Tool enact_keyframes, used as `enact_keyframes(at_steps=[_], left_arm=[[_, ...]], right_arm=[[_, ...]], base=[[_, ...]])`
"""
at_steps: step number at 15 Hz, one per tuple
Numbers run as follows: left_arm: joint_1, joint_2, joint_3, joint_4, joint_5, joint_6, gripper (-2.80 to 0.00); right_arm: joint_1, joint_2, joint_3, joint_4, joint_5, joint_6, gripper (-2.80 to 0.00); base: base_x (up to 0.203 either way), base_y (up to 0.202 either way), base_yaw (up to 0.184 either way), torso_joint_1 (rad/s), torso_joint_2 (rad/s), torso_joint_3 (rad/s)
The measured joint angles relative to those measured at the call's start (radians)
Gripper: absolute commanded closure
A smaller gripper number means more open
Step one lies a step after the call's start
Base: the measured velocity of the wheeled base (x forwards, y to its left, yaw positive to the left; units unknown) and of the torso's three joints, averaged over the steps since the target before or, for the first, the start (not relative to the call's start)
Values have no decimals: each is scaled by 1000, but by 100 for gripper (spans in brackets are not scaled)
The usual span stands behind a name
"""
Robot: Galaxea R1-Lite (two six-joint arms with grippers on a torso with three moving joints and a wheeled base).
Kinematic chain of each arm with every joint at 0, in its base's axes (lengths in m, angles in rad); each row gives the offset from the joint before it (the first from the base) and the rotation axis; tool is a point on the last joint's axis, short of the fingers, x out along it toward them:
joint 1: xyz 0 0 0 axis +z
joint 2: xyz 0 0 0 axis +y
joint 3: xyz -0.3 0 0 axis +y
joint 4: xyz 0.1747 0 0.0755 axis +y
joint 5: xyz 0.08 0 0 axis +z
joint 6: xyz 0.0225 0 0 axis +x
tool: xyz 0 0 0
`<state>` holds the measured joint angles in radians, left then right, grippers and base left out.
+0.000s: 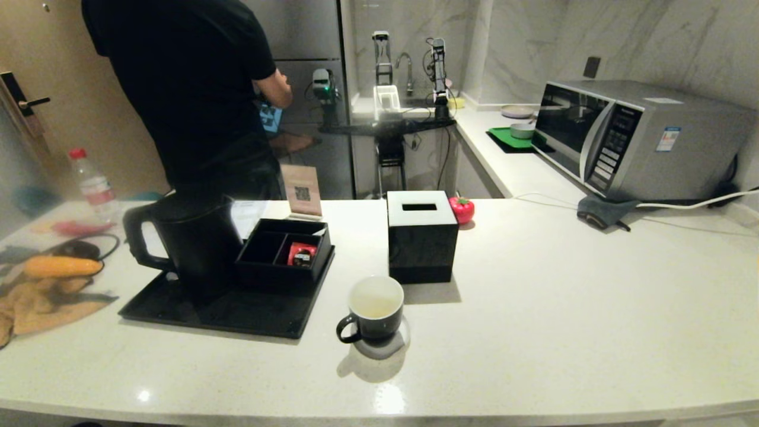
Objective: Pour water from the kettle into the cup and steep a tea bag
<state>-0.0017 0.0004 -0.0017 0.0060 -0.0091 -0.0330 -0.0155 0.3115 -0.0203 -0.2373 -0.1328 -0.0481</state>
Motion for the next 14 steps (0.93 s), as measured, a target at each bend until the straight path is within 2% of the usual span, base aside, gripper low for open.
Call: enact_keyframes(at_steps=[2, 6, 14], left_arm=[[0, 0, 0, 0, 0, 0, 0], [0, 0, 0, 0, 0, 1, 0], [0, 0, 0, 0, 0, 0, 0]], right_arm=[[26, -73, 13, 100, 16, 3, 0], [18, -235, 17, 244, 133, 0, 0], [15, -312, 20, 234, 140, 11, 0]], base=[[0, 0, 0, 0, 0, 0], [0, 0, 0, 0, 0, 0], [0, 0, 0, 0, 0, 0]])
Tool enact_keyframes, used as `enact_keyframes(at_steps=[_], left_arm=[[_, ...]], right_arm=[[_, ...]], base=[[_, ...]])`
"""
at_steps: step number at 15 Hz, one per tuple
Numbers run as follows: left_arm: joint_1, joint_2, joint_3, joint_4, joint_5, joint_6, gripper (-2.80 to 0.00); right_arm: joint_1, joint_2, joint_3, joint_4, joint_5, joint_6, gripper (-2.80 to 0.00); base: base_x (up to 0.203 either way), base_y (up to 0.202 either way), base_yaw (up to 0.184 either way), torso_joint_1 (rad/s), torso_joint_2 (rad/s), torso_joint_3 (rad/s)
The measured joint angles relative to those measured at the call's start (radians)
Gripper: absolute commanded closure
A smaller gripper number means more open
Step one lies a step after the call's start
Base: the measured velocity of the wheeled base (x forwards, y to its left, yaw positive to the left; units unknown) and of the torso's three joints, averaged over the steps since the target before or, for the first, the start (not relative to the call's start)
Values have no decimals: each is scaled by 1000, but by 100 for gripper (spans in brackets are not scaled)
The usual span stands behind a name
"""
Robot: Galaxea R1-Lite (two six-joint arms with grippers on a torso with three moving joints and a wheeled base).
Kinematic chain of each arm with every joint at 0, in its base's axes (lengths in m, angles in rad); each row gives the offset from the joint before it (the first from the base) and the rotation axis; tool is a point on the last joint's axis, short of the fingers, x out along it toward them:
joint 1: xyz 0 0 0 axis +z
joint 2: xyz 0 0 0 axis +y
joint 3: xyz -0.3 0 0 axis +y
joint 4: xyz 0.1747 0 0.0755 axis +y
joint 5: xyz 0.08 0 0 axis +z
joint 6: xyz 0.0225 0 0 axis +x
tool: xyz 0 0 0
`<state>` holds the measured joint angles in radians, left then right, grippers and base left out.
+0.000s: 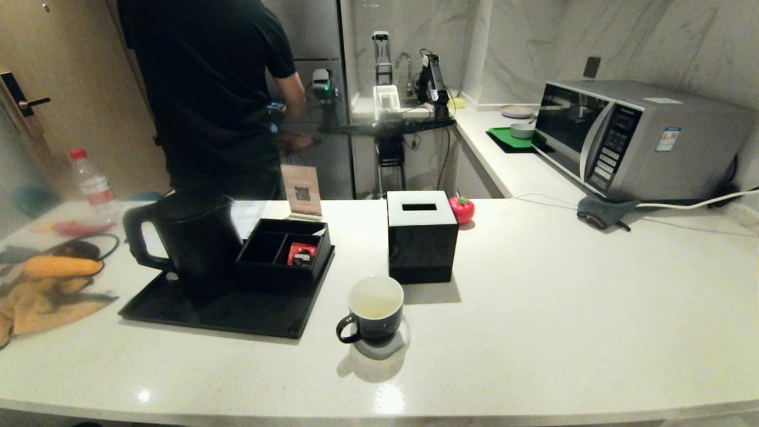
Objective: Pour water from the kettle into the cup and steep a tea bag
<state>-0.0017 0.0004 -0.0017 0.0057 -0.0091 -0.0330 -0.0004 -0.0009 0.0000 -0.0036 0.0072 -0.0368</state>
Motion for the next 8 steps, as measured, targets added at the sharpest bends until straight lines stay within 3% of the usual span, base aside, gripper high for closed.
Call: enact_keyframes(at_steps=[8], left_arm=[[0, 0, 0, 0, 0, 0, 0]], right_arm=[[-1, -1, 0, -1, -2, 19, 0]], base=[[0, 0, 0, 0, 0, 0]])
